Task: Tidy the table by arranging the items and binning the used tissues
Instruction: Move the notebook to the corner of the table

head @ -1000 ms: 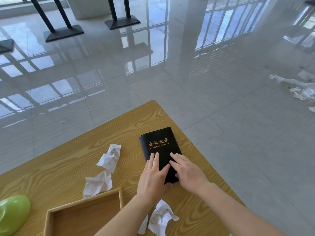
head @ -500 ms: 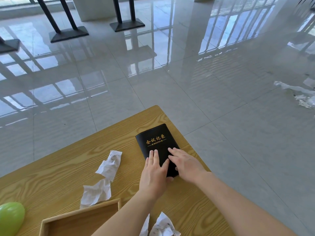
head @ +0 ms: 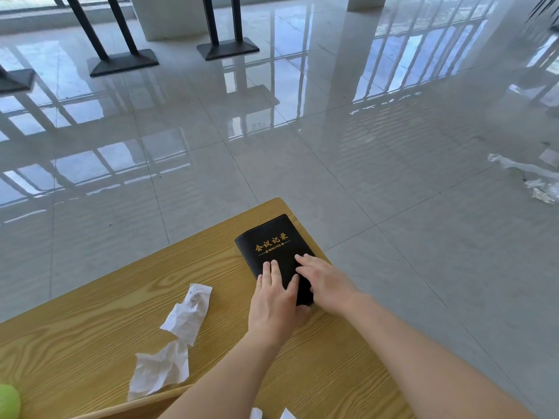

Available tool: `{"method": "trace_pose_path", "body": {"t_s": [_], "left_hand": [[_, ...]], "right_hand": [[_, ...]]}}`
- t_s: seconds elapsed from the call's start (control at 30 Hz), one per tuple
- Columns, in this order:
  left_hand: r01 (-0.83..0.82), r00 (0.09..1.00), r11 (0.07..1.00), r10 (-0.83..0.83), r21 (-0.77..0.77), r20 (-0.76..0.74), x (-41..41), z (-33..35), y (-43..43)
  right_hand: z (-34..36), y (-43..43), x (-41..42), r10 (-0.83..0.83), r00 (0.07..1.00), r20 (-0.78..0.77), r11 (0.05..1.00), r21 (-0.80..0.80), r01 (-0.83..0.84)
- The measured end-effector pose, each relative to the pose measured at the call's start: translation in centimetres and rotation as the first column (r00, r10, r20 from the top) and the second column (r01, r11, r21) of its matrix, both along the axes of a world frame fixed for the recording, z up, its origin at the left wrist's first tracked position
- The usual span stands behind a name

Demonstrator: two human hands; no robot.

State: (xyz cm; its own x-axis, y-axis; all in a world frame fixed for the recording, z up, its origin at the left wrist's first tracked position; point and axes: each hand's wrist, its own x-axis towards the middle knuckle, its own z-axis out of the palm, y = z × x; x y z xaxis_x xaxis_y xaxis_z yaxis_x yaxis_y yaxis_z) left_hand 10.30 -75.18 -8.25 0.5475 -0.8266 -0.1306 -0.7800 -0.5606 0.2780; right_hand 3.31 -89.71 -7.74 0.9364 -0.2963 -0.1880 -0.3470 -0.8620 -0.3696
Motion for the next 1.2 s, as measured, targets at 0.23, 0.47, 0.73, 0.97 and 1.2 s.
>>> {"method": "trace_pose_path", "body": {"t_s": [0.23, 0.47, 0.73, 0.97, 1.2], "left_hand": [[-0.026, 1.0, 1.0, 0.026, -0.013, 0.012, 1.5, -0.1, -1.4], [-0.026, 0.999, 1.0, 0.026, -0.015, 0.033, 2.2, -0.6, -1.9], [0.005, 0.999, 0.999, -0.007, 0.04, 0.052, 2.6, 0.4, -2.1], [0.015, 0.998, 0.999, -0.017, 0.039, 0.056, 2.6, 0.5, -1.7], [0.012, 0.998, 1.0, -0.013, 0.017, 0.065, 2.5, 0.4, -1.6]], "right_hand": [[0.1, -1.7, 2.2, -0.011, 1.0, -0.014, 1.0, 0.024, 0.011], [0.2, -1.9, 2.9, -0.035, 0.999, 0.006, 0.999, 0.031, 0.035], [0.4, -1.7, 2.8, -0.025, 1.0, 0.01, 1.0, 0.013, 0.025], [0.2, -2.1, 2.6, -0.009, 1.0, 0.014, 1.0, 0.015, 0.009], [0.0, -1.9, 2.6, -0.007, 1.0, 0.022, 1.0, -0.002, 0.007]]}}
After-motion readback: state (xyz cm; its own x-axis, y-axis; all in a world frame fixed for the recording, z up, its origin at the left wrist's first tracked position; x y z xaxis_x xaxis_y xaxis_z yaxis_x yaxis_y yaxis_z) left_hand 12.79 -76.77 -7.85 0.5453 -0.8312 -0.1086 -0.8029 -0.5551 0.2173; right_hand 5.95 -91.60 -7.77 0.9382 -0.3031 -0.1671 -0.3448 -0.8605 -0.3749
